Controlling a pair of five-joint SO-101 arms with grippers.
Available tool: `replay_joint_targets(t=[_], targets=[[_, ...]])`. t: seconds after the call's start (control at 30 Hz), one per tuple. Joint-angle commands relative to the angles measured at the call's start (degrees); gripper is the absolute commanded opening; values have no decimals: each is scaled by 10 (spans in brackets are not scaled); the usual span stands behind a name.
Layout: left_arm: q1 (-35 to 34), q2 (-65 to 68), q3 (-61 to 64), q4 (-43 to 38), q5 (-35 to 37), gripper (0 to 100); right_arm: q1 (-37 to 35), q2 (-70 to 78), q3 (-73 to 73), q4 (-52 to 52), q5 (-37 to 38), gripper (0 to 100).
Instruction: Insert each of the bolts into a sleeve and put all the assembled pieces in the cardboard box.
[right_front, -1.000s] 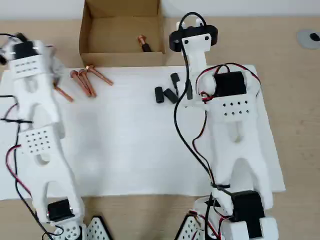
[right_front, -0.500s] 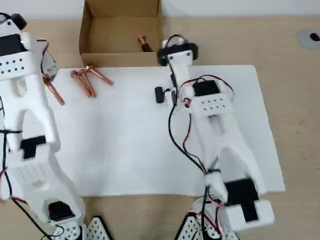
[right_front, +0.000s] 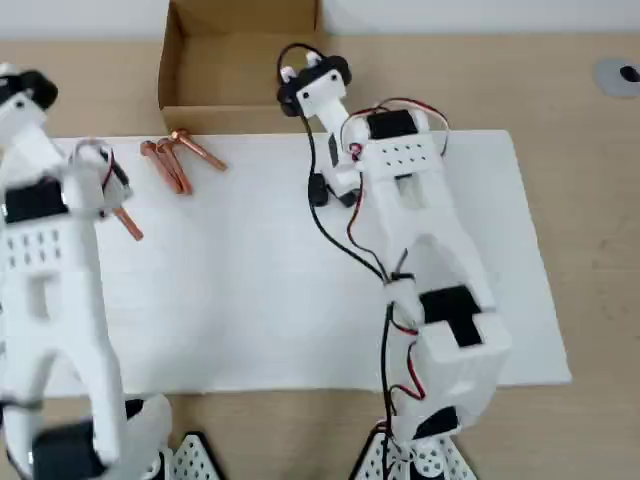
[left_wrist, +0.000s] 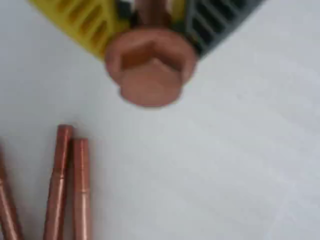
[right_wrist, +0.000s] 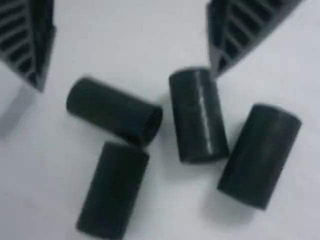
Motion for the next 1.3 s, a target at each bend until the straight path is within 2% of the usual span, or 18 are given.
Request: replay_joint_targets(t=[0.0, 0.17, 0.53, 0.97, 1.27], targets=[[4, -129, 110, -91, 7, 7, -17, 47, -74, 38, 11, 232], [6, -233, 226, -179, 7, 5, -22, 145, -182, 118, 4, 231], [13, -266, 265, -193, 31, 5, -19, 284, -433, 239, 8, 231], [11, -268, 267, -190, 27, 5, -19, 378, -531, 302, 28, 231], [13, -264, 267, -191, 27, 5, -22, 355, -533, 321, 27, 231]])
